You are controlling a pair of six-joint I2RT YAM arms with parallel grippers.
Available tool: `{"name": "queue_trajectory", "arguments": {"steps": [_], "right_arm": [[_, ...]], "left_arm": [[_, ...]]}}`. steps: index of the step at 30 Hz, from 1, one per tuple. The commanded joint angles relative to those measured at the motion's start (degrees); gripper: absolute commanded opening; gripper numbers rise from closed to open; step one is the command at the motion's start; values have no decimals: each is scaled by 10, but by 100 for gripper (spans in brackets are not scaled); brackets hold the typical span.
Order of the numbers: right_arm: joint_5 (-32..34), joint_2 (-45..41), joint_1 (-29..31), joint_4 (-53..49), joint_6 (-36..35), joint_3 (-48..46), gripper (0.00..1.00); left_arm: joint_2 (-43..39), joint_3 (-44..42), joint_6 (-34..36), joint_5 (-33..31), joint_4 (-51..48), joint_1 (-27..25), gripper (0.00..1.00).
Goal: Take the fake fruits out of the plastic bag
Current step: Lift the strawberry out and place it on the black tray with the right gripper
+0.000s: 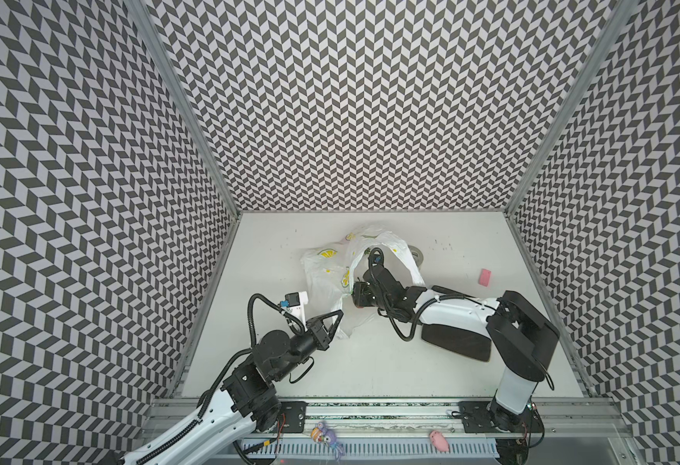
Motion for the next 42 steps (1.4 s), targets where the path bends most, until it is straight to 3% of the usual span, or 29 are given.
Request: {"name": "queue_trajectory", "arguments": {"steps": [1,9,15,19,25,29,36,42], "right_arm": [[-30,-58,15,11,-9,-45,43],[-40,-232,68,-34,-58,-144,45],[-12,-400,93,-161,-66,-184,45],[55,-510,93,-273,-12,-203,45],[199,-657,85,-417,139,-230,42],[229,-641,21,-430,143,-232,43],[114,-533,-190,-196,12,-299,43],[84,-352,-266,-43,-31,-294,43]], "left_arm": [[5,14,0,-22,30,-4,0],[8,9,-7,-40,32,-4,0],[9,13,1,-42,31,-4,0],[10,12,1,-37,32,-4,0],[6,10,1,-38,31,-4,0],[7,6,1,-31,29,-4,0],[-8,2,-2,-26,16,-5,0],[-23,2,-5,-29,7,-5,0]]}}
